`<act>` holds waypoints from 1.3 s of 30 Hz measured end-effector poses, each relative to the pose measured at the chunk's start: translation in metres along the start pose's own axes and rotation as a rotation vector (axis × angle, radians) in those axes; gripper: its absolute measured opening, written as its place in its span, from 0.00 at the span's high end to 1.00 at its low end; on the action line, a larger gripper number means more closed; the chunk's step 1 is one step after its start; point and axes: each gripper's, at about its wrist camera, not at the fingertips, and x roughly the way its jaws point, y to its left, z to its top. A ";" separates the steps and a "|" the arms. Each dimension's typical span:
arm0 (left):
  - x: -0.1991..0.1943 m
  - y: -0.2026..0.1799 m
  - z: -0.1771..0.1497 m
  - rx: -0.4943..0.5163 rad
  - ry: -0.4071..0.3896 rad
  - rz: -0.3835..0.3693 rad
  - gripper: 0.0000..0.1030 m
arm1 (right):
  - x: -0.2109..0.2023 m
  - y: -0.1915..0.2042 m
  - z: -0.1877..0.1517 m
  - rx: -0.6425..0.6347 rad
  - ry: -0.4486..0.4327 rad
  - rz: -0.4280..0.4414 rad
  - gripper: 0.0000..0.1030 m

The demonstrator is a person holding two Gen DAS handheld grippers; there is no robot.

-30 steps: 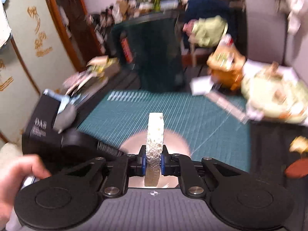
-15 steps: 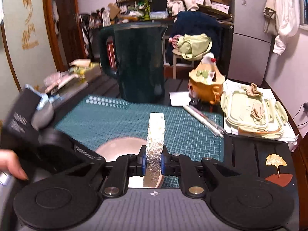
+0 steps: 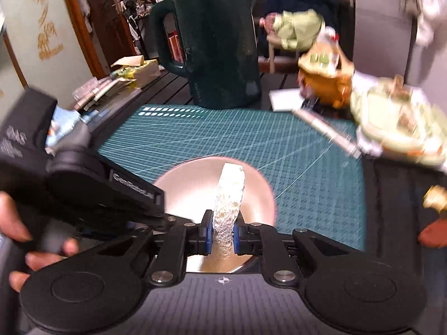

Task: Clean bowl
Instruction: 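Keep wiping the sponge around the bowl interior with the right gripper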

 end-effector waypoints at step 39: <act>-0.001 0.000 0.002 -0.002 0.002 -0.003 0.86 | -0.004 -0.036 0.010 0.238 -0.009 0.145 0.88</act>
